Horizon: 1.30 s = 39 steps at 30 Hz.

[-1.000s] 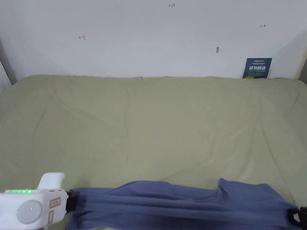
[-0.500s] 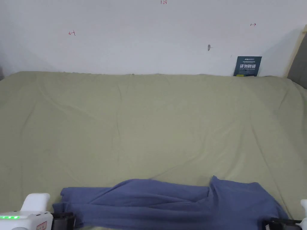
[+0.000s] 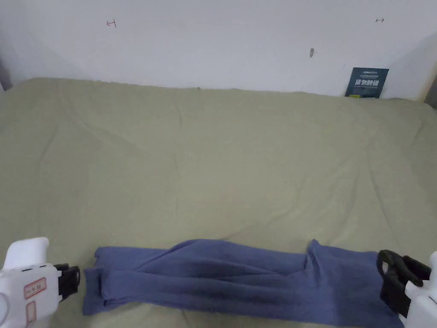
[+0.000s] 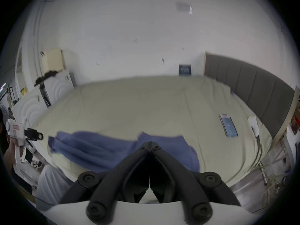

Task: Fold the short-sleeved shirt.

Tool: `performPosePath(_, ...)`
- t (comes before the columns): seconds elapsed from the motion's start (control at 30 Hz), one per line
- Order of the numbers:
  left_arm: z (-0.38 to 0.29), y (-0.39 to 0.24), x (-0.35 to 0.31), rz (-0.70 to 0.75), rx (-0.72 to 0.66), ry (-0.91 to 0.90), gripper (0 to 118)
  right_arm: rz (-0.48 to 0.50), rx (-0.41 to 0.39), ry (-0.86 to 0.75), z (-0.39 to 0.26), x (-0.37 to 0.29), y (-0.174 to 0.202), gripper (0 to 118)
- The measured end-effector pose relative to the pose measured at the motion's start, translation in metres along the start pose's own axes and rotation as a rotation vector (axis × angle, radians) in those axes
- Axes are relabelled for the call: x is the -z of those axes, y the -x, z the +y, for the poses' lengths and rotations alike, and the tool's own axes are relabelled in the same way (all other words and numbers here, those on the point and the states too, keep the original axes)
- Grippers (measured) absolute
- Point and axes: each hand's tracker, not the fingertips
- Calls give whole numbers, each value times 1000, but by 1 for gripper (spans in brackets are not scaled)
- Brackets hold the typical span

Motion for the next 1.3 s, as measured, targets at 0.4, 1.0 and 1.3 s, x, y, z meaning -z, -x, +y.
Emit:
performPosePath(0.4,13,31,20,-123,-214,44,0,-107,-65,-195,5,-47,26,0)
performPosePath(1.0,28,71,114,-587,-434,336,115,-201,-9,-107,7,-29,11,0)
performPosePath(1.3,35,45,152,-796,-452,442,106,-212,-18,-82,8,-22,17,0)
